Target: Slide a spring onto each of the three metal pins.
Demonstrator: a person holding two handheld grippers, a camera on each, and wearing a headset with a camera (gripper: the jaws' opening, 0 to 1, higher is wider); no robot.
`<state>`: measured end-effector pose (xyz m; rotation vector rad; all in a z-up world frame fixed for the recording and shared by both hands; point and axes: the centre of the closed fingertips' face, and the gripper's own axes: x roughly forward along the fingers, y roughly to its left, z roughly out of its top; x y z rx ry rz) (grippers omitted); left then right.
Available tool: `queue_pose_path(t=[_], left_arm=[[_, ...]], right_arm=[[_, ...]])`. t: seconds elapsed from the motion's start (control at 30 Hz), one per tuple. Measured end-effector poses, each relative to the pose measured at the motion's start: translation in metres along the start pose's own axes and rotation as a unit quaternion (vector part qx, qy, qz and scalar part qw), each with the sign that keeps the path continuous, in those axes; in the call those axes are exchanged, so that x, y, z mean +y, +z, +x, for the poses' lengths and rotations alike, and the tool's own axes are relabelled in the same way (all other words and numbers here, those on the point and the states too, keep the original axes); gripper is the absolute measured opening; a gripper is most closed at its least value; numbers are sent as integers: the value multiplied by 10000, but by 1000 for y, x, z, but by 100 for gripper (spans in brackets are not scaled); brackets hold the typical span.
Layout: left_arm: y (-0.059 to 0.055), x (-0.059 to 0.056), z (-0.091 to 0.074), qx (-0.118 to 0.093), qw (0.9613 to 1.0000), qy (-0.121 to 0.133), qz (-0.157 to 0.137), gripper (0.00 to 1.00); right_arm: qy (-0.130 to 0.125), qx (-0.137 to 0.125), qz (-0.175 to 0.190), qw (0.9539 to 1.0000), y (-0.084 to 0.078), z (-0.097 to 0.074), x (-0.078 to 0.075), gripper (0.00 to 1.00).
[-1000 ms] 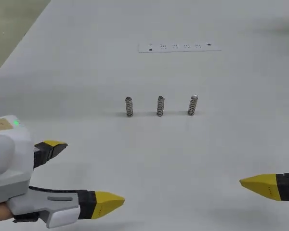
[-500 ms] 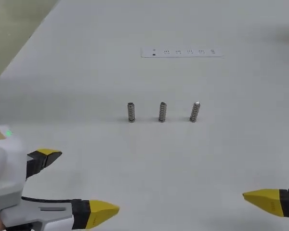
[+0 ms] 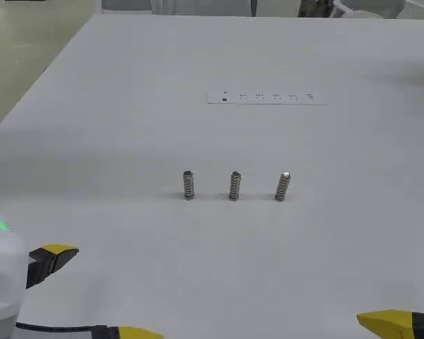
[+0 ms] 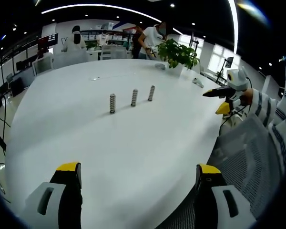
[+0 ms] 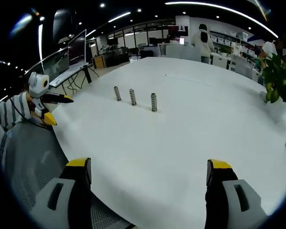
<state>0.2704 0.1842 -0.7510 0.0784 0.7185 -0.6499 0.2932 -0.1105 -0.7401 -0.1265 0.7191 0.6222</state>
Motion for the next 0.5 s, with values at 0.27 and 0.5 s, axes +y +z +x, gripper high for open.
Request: queue_pose_path(t=[0.27,0.5], left_arm=[[-3,3,0,126,9999,53,33,98],[-3,-1,1,169,9998,18,67,98]], right_arm=[[36,-26,41,10000,4,3,2,99],[80,-9,39,10000,4,4,4,98]])
